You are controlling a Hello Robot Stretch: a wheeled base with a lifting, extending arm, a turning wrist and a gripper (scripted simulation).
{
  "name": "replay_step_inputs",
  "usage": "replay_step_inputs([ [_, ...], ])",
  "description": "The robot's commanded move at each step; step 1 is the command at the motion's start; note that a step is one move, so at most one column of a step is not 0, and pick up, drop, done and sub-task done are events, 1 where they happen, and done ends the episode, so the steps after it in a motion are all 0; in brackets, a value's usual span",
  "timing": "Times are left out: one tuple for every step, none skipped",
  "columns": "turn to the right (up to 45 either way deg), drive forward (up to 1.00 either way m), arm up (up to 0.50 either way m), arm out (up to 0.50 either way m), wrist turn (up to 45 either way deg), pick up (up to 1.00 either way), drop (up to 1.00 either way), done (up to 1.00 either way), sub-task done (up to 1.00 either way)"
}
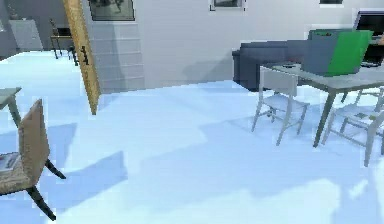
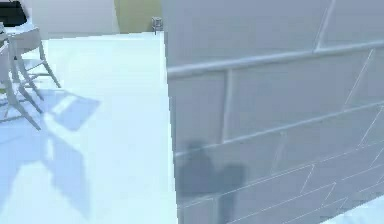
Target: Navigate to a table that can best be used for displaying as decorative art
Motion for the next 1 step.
replay_step_inputs([
  [45.0, 0.00, 0.00, 0.00, 0.0, 0.00, 0.00, 0.00, 0.00],
])
